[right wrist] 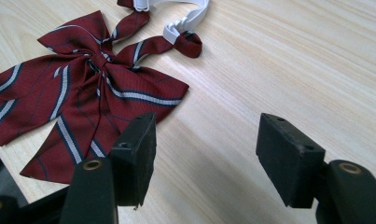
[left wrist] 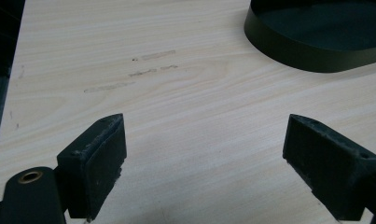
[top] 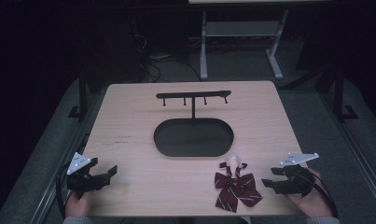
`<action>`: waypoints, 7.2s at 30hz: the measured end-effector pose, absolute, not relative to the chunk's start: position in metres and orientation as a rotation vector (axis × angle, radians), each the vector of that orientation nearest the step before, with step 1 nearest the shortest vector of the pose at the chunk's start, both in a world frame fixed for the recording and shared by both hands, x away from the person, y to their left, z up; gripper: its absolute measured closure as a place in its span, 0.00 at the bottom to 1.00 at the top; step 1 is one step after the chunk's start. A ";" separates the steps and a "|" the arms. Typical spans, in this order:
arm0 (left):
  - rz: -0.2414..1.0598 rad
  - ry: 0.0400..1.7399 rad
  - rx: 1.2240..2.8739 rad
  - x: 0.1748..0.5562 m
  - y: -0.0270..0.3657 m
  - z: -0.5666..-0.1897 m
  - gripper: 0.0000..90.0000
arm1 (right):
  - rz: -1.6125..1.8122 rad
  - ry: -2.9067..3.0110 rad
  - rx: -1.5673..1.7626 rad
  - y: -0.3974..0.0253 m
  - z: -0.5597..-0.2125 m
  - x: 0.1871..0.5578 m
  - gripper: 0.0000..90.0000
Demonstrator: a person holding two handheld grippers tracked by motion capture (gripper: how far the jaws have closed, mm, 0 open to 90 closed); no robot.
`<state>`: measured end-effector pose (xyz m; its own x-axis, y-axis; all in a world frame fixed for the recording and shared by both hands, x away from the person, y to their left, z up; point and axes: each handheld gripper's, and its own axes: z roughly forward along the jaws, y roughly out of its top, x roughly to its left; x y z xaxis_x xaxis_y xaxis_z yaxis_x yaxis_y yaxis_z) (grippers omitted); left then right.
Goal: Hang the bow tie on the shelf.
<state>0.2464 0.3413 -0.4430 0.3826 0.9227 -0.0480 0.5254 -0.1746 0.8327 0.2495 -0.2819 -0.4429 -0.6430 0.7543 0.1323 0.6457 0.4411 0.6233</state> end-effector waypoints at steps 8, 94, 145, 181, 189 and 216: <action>0.600 1.248 1.843 0.247 0.340 -0.446 0.14 | 0.977 2.535 1.213 -0.276 -0.435 0.252 0.42; 0.607 1.193 1.872 0.245 0.336 -0.441 0.14 | 0.534 2.775 1.084 -0.175 -0.430 0.359 0.67; 0.618 1.177 1.870 0.243 0.336 -0.440 0.14 | 0.609 2.853 0.958 -0.171 -0.407 0.348 0.98; 0.613 1.186 1.863 0.244 0.334 -0.440 0.14 | 0.693 2.830 0.776 -0.159 -0.343 0.337 0.98; 0.613 1.188 1.854 0.245 0.334 -0.441 0.14 | 0.731 2.819 0.748 -0.158 -0.325 0.338 0.98; 0.619 1.177 1.854 0.247 0.335 -0.441 0.14 | 0.767 2.808 0.669 -0.135 -0.281 0.356 0.98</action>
